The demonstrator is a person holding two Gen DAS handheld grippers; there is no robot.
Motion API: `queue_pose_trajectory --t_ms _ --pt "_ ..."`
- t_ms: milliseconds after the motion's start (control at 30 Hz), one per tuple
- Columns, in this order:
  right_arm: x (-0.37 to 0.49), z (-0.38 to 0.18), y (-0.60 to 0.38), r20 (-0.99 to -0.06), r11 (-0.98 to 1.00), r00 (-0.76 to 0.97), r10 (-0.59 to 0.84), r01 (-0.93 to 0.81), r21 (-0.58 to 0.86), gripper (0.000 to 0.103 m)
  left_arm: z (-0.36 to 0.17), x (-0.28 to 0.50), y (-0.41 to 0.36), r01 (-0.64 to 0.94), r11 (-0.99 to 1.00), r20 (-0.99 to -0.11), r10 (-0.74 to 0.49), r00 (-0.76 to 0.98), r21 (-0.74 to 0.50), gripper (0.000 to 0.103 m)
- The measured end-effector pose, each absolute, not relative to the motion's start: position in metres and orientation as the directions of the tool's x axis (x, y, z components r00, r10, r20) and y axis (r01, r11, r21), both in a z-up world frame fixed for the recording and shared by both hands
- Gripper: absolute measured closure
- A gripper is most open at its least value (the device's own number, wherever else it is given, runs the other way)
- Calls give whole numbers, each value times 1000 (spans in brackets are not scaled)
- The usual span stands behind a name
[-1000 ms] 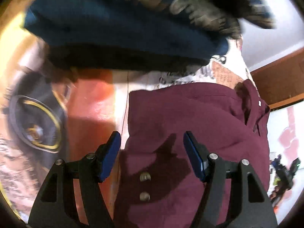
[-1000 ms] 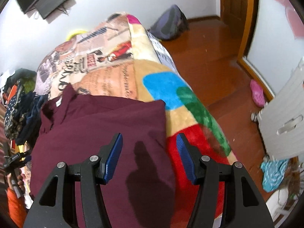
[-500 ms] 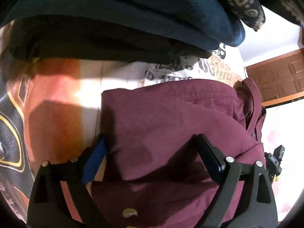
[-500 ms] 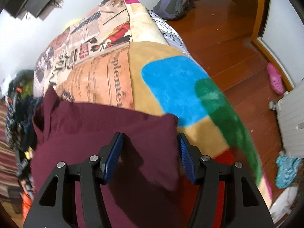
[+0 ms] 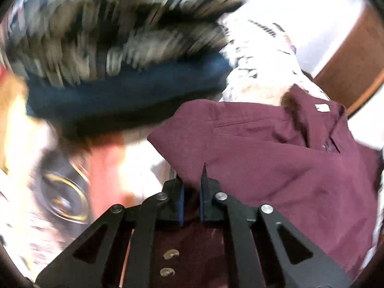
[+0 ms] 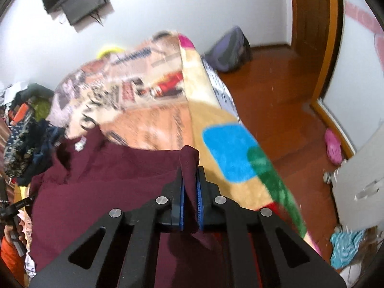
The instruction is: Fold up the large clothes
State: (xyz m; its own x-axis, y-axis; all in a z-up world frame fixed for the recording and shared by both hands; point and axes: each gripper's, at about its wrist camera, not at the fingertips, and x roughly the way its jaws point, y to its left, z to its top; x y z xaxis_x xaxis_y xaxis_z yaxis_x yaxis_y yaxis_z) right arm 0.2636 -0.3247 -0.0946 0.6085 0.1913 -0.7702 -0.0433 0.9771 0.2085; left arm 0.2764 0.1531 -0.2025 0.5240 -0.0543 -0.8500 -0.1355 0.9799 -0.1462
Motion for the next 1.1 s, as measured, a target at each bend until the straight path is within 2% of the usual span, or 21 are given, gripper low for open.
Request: queue_pose_trajectory --t_ms 333,500,667,900,1100 --pt "256 -13 -303 -634 971 735 239 -180 157 96 -71 244 103 -13 1000 -668 -6 744 -24 96" --pt "272 12 -295 -576 973 784 233 -191 132 96 -40 273 103 -13 1000 -624 14 781 6 96" --pt "306 6 -290 -588 979 783 204 -169 114 96 -47 305 99 -33 999 -638 51 768 40 96" --pt "350 -45 -293 -688 990 712 140 -120 78 96 -100 353 107 -78 994 -724 110 681 78 94" --pt "366 -89 -300 -759 997 649 53 -79 2 96 -127 367 115 -125 986 -746 168 645 114 89"
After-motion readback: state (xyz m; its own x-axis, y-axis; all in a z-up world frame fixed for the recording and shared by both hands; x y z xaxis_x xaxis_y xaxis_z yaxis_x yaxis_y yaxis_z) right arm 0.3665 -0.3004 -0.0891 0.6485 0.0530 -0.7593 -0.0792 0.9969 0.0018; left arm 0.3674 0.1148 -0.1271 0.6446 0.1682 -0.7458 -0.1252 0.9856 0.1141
